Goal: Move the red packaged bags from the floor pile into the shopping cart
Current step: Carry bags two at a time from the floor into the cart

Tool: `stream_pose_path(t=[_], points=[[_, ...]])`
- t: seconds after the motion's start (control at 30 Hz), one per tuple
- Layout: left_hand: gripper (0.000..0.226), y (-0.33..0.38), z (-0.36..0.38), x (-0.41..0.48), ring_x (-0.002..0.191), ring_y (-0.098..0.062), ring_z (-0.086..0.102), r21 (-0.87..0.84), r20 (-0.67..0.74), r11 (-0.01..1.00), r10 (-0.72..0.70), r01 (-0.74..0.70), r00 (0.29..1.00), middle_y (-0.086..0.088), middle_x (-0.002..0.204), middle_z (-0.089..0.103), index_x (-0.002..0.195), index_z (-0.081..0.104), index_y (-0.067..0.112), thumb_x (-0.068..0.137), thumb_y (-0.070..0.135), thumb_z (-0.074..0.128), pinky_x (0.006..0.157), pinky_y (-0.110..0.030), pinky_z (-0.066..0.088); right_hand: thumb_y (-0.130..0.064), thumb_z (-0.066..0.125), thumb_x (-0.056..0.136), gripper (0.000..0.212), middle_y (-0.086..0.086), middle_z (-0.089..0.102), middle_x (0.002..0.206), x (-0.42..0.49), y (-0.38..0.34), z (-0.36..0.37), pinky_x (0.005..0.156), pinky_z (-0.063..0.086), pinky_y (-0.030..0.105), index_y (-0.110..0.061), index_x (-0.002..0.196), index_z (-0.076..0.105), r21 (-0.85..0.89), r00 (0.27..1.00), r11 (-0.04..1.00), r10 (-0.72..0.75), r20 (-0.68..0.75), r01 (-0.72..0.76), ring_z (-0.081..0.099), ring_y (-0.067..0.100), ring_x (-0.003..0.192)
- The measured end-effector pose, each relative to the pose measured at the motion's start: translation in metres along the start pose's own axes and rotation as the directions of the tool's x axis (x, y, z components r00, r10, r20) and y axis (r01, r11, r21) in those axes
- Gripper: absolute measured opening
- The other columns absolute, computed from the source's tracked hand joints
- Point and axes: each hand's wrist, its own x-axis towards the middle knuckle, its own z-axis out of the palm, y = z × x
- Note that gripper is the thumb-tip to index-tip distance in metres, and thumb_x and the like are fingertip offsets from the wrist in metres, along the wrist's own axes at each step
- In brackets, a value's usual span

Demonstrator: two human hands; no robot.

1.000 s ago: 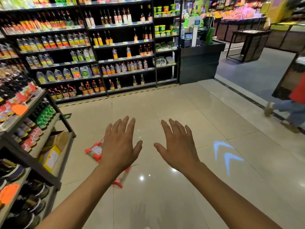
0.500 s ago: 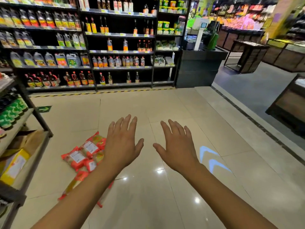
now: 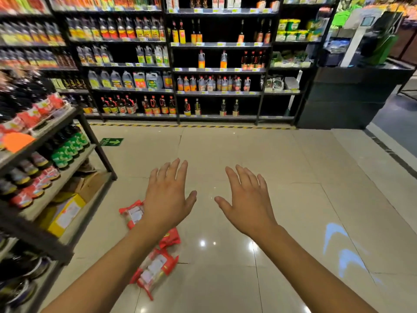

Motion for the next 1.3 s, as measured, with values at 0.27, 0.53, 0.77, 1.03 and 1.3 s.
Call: stream_pose_path(t=[0.27, 0.53, 0.77, 1.03, 1.3], points=[[0.078, -0.007, 0.026, 0.062, 0.143, -0.034, 0.039, 0.057, 0.059, 0.960, -0.279, 0.275, 0.959, -0.012, 0.158, 0.040, 0.154, 0.034, 0.012, 0.092, 0.057, 0.048, 0.118, -0.052, 0.030, -0.061, 0.040, 0.099, 0.077, 0.007, 0.016, 0.168, 0.139, 0.040, 0.015, 0.125, 0.007, 0.047, -0.024, 0.162, 0.014, 0.063, 0.971, 0.973, -0.227, 0.078, 0.223, 0.014, 0.026, 0.154], [0.077, -0.067, 0.056, 0.084, 0.143, -0.034, 0.039, 0.127, 0.073, 0.861, -0.503, 0.492, 0.861, -0.013, 0.156, 0.042, 0.153, 0.038, 0.010, 0.093, 0.059, 0.043, 0.118, -0.053, 0.031, -0.060, 0.046, 0.098, 0.077, 0.006, 0.021, 0.167, 0.240, -0.002, 0.071, 0.124, 0.010, 0.045, -0.024, 0.160, 0.018, 0.136, 0.893, 0.909, -0.414, 0.178, 0.394, 0.017, 0.024, 0.154], [0.075, -0.139, 0.126, 0.136, 0.142, -0.034, 0.042, 0.072, 0.110, 0.774, -0.633, 0.629, 0.766, -0.013, 0.155, 0.044, 0.153, 0.038, 0.011, 0.094, 0.058, 0.042, 0.118, -0.053, 0.032, -0.060, 0.042, 0.099, 0.076, 0.008, 0.021, 0.167, 0.343, -0.039, 0.121, 0.125, 0.012, 0.047, -0.023, 0.160, 0.017, 0.063, 0.832, 0.870, -0.487, 0.266, 0.489, 0.019, 0.025, 0.153], [0.080, -0.199, 0.171, 0.222, 0.144, -0.034, 0.037, 0.053, 0.201, 0.751, -0.653, 0.658, 0.730, -0.014, 0.159, 0.039, 0.155, 0.034, 0.011, 0.091, 0.051, 0.059, 0.120, -0.051, 0.028, -0.057, 0.045, 0.099, 0.076, 0.009, 0.025, 0.165, 0.468, -0.077, 0.166, 0.123, 0.015, 0.046, -0.021, 0.160, 0.018, 0.023, 0.776, 0.822, -0.546, 0.315, 0.569, 0.022, 0.026, 0.152], [0.077, -0.251, 0.254, 0.282, 0.135, -0.042, 0.046, 0.113, 0.249, 0.650, -0.751, 0.751, 0.612, -0.020, 0.151, 0.047, 0.148, 0.043, 0.005, 0.091, 0.056, 0.038, 0.113, -0.056, 0.035, -0.060, 0.047, 0.095, 0.079, 0.013, 0.040, 0.158, 0.592, -0.105, 0.278, 0.116, 0.029, 0.049, -0.016, 0.157, 0.029, 0.155, 0.646, 0.743, -0.650, 0.401, 0.651, 0.036, 0.032, 0.145]])
